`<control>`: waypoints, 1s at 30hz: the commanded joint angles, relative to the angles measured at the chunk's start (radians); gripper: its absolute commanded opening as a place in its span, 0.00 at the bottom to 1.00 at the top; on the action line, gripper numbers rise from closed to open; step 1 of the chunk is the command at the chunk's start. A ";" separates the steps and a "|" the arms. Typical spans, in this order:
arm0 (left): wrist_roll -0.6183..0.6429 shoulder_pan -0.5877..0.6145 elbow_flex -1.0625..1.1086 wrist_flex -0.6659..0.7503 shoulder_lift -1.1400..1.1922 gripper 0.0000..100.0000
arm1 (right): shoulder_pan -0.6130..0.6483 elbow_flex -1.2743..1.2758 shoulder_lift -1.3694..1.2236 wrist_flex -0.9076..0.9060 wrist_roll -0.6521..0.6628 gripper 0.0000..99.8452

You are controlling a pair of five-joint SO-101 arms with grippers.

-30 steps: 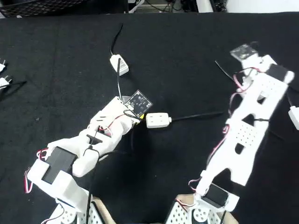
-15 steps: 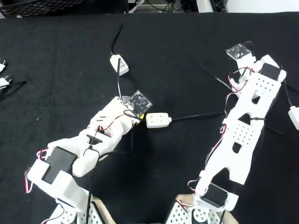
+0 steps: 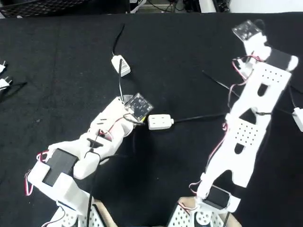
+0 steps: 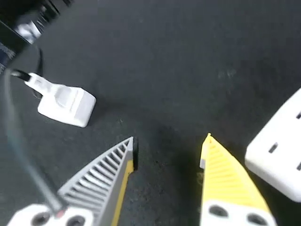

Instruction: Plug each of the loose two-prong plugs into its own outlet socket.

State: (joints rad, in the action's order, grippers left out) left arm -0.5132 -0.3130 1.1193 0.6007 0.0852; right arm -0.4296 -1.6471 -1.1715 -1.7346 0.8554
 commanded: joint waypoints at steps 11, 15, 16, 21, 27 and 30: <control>-0.008 0.005 0.050 0.209 -0.035 0.24 | 0.199 0.145 0.171 -0.034 -0.247 0.01; -0.006 0.007 0.051 0.212 -0.038 0.24 | 0.276 0.344 0.286 -0.034 -0.330 0.01; -0.006 0.008 0.054 0.212 -0.044 0.24 | 0.296 0.400 0.325 -0.034 -0.338 0.01; -0.002 0.068 0.044 0.245 -0.046 0.24 | 0.388 0.690 0.552 -0.032 -0.379 0.01; -0.002 0.087 0.107 0.453 -0.043 0.24 | 0.454 0.978 0.777 -0.026 -0.381 0.01; -0.002 0.088 0.131 0.545 -0.037 0.24 | 0.468 1.116 0.857 -0.026 -0.385 0.01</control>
State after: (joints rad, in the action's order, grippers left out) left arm -0.5132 -0.2378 1.2329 1.0196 0.0852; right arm 0.0169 -0.6299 -0.4335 -1.7361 0.4810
